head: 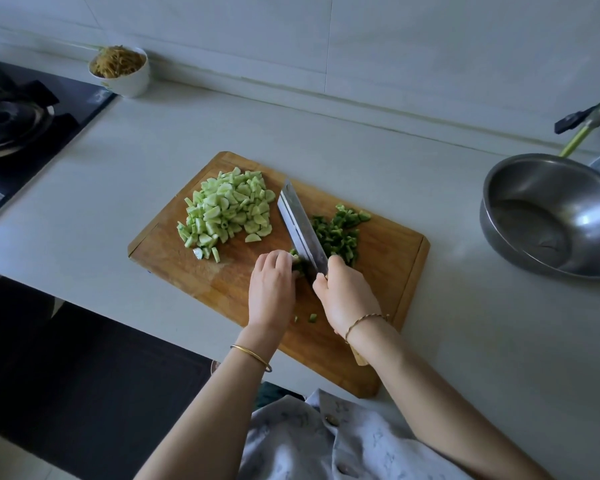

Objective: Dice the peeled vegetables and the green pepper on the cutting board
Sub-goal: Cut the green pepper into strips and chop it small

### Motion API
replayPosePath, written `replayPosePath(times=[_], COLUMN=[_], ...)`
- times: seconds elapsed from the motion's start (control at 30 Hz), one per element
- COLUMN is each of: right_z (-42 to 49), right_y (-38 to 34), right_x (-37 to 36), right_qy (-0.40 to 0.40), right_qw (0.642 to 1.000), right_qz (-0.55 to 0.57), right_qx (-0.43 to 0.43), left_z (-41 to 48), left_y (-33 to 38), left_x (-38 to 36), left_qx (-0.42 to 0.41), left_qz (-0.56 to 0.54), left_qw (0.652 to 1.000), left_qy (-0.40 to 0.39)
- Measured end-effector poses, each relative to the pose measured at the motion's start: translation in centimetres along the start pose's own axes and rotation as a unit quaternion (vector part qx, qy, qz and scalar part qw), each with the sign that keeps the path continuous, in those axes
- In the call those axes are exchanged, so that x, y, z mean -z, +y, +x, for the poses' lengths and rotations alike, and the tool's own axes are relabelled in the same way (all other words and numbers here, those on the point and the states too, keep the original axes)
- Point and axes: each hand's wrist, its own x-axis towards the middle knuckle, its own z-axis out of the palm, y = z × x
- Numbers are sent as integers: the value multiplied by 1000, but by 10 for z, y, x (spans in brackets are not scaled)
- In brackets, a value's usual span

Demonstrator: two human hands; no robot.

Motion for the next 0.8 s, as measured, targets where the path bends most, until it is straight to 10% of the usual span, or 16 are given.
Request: replayPosePath(times=[0.8], right_z=[4], right_y=[19], right_x=[7], right_qy=[22], right_qw=[987], right_qz=[161], right_qx=[-14], left_z=[-3], left_y=[-4], left_x=[-2], left_qx=[27], left_qz=[-22], left_qw=[999], left_qy=[-4])
